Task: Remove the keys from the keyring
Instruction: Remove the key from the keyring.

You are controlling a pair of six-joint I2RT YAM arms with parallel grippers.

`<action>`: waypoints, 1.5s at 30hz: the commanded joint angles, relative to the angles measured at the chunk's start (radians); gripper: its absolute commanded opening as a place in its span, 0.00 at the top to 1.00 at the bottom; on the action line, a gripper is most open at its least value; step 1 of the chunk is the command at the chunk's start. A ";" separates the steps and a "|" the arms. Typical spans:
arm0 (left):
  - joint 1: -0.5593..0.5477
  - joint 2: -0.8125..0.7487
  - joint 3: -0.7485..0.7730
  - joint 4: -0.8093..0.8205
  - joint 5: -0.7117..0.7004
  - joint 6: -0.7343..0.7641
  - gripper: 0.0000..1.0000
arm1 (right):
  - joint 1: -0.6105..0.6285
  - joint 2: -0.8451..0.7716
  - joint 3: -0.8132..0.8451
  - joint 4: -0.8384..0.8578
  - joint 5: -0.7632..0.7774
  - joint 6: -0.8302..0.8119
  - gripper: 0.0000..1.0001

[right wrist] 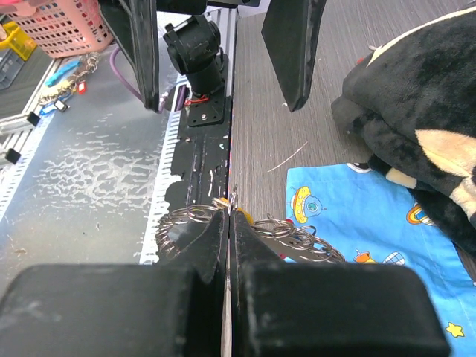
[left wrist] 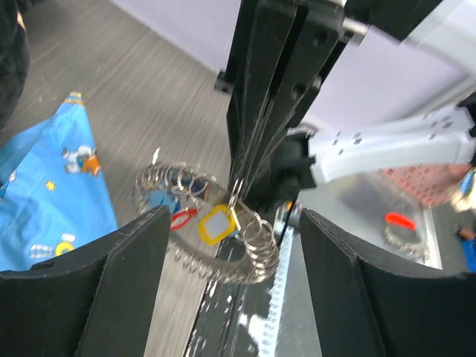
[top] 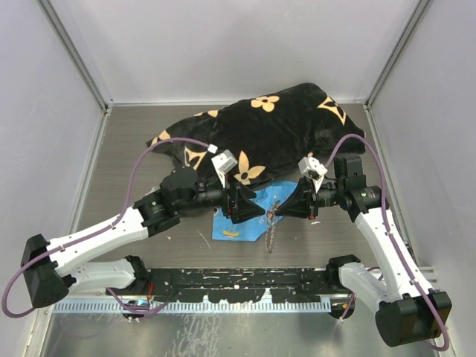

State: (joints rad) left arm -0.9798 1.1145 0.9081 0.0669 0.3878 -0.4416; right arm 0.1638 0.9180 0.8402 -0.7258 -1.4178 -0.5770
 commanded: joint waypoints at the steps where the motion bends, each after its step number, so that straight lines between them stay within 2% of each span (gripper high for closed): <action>1: 0.001 -0.023 -0.069 0.288 -0.066 -0.166 0.29 | -0.018 -0.018 0.010 0.034 -0.089 -0.003 0.99; 9: 0.001 0.037 -0.191 0.565 -0.061 -0.306 0.35 | -0.034 -0.008 0.001 0.037 -0.114 -0.002 0.99; 15: 0.001 0.115 -0.192 0.645 -0.011 -0.375 0.50 | -0.041 -0.003 -0.006 0.044 -0.116 0.001 0.99; 23: 0.000 0.112 -0.214 0.649 -0.002 -0.382 0.54 | -0.044 0.002 -0.015 0.055 -0.111 0.009 0.99; 34: 0.001 0.137 -0.198 0.573 0.037 -0.360 0.58 | -0.049 0.007 -0.018 0.067 -0.112 0.021 0.99; 45: 0.001 0.185 -0.183 0.593 0.081 -0.374 0.76 | -0.051 0.010 -0.022 0.075 -0.112 0.031 0.99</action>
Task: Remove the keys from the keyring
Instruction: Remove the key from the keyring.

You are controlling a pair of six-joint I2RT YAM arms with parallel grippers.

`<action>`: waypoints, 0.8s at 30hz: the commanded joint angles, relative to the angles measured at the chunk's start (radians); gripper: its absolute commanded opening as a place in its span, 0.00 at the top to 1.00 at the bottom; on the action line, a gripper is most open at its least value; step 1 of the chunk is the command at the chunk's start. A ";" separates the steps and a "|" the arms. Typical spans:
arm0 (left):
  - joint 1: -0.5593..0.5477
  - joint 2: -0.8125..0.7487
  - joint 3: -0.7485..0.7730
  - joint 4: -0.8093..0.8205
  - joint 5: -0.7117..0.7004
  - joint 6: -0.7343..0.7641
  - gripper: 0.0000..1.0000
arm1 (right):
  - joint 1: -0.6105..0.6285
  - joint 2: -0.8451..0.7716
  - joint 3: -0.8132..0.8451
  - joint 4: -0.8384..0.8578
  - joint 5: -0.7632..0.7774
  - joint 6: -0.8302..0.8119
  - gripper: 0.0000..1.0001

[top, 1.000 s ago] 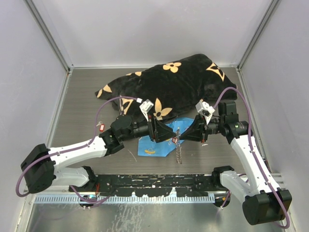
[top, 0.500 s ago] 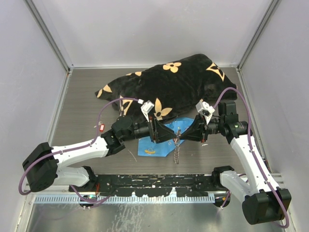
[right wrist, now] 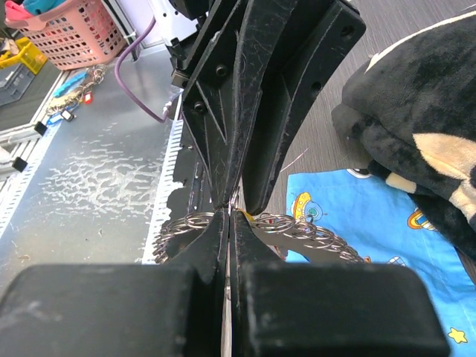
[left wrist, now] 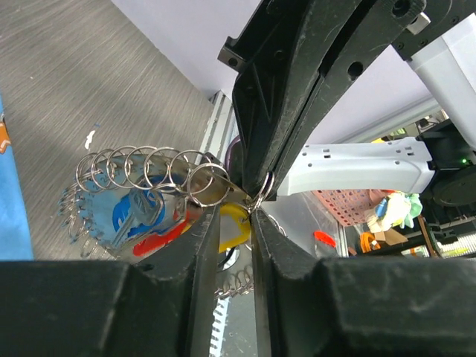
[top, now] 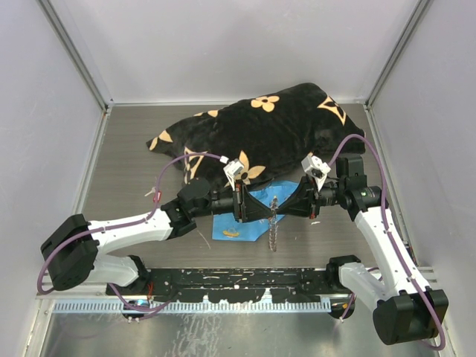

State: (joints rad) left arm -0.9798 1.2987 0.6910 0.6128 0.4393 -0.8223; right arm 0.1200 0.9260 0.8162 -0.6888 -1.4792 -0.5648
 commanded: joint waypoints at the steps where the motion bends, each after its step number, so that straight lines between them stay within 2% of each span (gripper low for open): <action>1: 0.000 0.001 0.035 0.049 0.030 0.006 0.78 | -0.007 0.002 0.002 0.040 -0.050 0.019 0.99; 6: 0.001 -0.006 0.036 0.047 0.030 0.005 0.84 | -0.007 0.001 0.001 0.042 -0.051 0.023 0.99; 16: -0.001 -0.021 0.030 0.057 0.021 0.006 0.78 | -0.008 0.000 -0.001 0.044 -0.050 0.026 0.99; 24: 0.000 -0.053 0.029 0.064 0.010 0.006 0.77 | -0.011 -0.001 -0.001 0.044 -0.052 0.028 0.99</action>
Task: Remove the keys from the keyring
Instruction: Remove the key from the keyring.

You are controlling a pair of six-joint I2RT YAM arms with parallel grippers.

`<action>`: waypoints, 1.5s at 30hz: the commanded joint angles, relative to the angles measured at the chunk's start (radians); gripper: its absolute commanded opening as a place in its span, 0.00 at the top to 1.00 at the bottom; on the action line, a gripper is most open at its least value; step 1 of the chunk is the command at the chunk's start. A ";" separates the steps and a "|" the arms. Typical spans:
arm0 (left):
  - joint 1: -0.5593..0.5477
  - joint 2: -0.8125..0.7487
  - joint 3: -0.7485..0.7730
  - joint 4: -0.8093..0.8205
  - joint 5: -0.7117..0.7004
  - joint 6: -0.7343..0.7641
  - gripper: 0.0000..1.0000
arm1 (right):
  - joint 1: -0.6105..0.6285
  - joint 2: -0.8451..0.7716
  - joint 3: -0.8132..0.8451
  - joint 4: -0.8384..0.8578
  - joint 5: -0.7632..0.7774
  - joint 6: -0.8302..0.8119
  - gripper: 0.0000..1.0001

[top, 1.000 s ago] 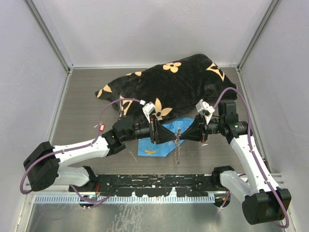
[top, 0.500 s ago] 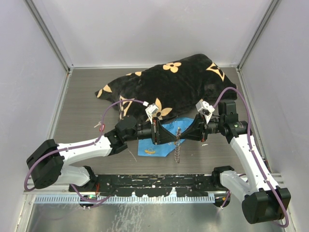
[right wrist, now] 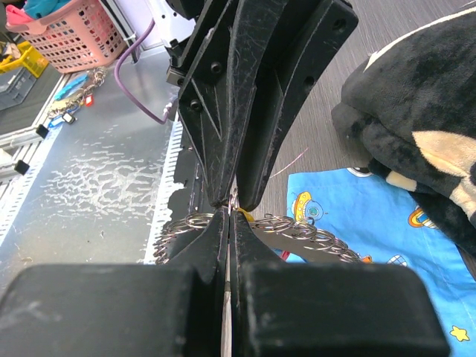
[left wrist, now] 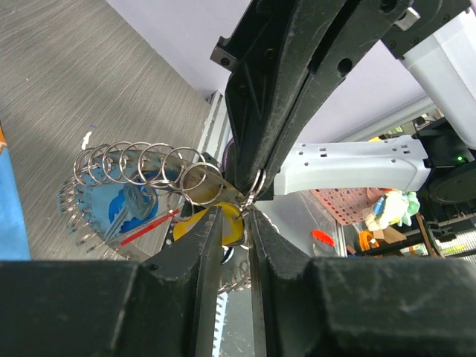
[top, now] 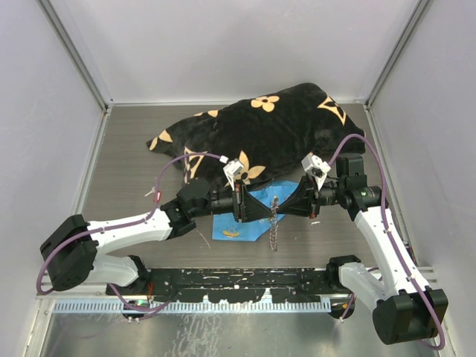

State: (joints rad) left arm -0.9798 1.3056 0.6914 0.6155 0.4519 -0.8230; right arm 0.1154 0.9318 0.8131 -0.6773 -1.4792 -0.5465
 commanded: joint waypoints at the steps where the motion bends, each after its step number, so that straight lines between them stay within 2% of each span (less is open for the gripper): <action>1: 0.001 -0.063 0.029 0.062 -0.002 0.007 0.77 | -0.006 -0.008 0.003 0.033 -0.052 0.009 0.99; 19: 0.000 -0.043 0.057 0.035 0.002 0.014 0.77 | -0.005 -0.007 0.001 0.036 -0.059 0.013 0.99; 22: -0.001 -0.043 0.063 0.025 0.003 0.018 0.82 | -0.005 -0.006 0.001 0.036 -0.060 0.014 0.99; 26: 0.001 -0.043 0.063 0.015 0.004 0.024 0.97 | -0.005 -0.005 0.001 0.036 -0.062 0.014 0.99; 34: 0.001 -0.053 0.049 -0.016 -0.006 0.036 1.00 | -0.005 -0.005 0.010 0.046 -0.066 0.033 0.99; 45: 0.000 -0.044 0.027 -0.051 -0.063 0.010 1.00 | -0.010 0.046 0.082 0.153 -0.001 0.181 0.99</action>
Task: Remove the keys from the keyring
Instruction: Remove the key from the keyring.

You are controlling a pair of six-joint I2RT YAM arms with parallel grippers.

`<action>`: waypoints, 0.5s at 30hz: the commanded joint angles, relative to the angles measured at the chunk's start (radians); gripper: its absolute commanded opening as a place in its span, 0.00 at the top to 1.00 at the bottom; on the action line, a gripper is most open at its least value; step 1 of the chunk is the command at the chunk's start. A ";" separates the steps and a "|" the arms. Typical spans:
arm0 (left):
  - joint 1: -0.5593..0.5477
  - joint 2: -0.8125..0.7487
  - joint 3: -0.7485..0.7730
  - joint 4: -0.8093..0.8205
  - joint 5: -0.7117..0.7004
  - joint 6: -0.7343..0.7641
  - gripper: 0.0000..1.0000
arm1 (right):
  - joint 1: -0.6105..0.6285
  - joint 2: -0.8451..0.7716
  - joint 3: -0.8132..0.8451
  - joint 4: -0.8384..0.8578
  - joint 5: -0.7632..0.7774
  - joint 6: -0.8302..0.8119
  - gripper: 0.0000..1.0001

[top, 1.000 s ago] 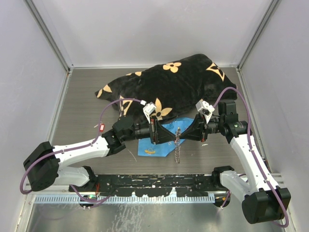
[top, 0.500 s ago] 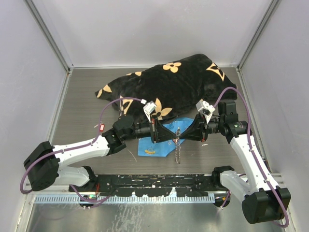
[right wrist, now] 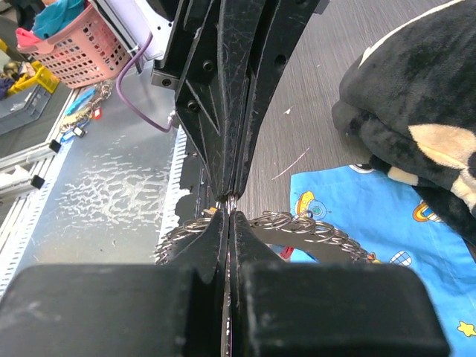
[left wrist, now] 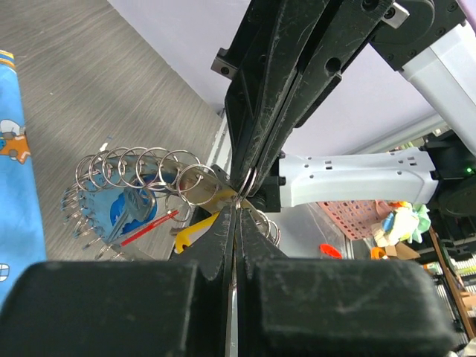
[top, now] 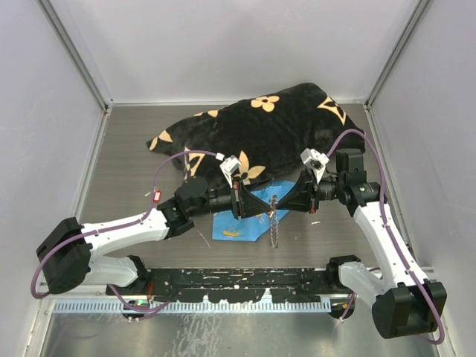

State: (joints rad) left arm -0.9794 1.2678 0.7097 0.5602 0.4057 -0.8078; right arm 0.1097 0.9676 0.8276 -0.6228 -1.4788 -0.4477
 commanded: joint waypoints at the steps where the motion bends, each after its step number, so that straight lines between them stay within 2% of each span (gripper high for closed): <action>1: 0.000 -0.005 0.016 -0.005 -0.017 -0.005 1.00 | -0.004 0.017 0.069 0.114 0.006 0.103 0.99; 9: 0.000 0.042 0.038 -0.039 -0.035 0.006 0.98 | -0.003 0.033 0.079 0.138 0.022 0.133 0.99; 10: 0.001 0.034 0.031 -0.024 -0.042 0.010 0.96 | -0.004 0.030 0.074 0.139 0.021 0.133 0.99; 15: 0.001 -0.057 -0.045 0.088 -0.097 0.049 0.70 | -0.004 0.017 0.057 0.134 0.006 0.117 0.99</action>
State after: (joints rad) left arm -0.9749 1.3029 0.7082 0.5499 0.3489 -0.8021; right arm 0.1089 1.0096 0.8455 -0.5411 -1.4261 -0.3367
